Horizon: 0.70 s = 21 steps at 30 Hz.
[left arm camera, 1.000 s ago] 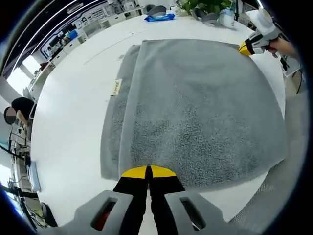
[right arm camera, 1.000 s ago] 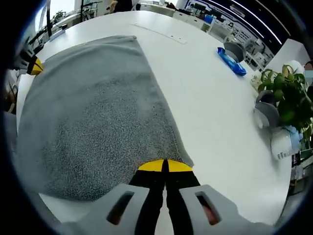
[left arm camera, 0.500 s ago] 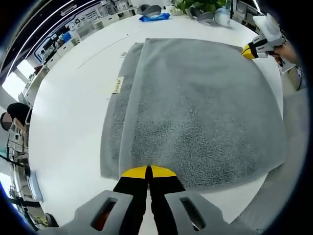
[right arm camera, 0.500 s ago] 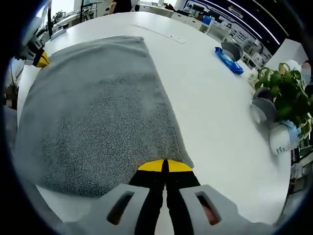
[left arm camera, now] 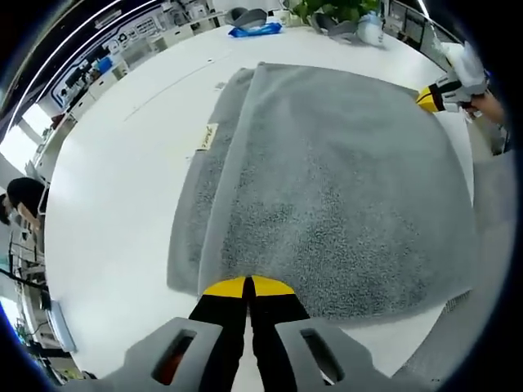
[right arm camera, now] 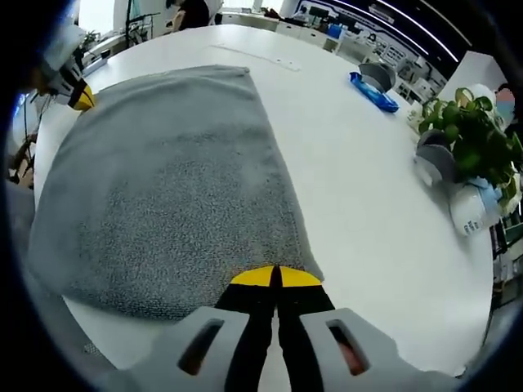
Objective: Fold the towel on the table until its edges align and the towel forms a compact rectangular stack.
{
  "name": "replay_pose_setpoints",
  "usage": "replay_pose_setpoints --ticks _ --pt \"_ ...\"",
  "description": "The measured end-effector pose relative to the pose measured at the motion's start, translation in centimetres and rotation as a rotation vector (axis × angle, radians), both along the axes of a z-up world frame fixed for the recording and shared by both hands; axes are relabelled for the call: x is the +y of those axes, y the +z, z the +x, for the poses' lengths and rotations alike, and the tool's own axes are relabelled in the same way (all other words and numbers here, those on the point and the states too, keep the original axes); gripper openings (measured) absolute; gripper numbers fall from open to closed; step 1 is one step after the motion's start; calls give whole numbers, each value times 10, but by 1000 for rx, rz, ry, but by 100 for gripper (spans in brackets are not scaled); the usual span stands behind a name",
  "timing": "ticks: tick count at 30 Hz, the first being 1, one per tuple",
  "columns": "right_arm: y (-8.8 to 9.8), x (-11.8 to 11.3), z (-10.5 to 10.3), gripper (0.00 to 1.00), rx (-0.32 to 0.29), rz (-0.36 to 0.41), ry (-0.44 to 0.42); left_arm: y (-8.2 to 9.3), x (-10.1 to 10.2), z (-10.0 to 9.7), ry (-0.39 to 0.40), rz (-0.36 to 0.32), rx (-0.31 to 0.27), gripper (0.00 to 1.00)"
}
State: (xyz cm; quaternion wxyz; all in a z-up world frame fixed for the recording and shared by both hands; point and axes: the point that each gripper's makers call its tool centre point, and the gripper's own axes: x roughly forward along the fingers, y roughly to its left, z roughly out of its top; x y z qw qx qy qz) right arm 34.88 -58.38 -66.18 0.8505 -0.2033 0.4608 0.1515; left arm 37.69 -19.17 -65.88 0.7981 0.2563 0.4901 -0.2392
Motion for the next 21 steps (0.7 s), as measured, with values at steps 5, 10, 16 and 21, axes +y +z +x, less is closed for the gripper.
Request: replay_pose_setpoints --ticks 5,10,16,21 --pt "0 1 -8 0 -20 23 -25 0 -2 4 -47 29 15 1" --pt "0 4 -15 0 -10 -31 28 -1 -3 13 -84 58 20 1" --pt "0 3 -22 0 -14 -16 14 -1 -4 21 -72 73 34 1" --pt "1 3 -30 0 -17 37 -23 -1 -5 30 -67 55 22 1"
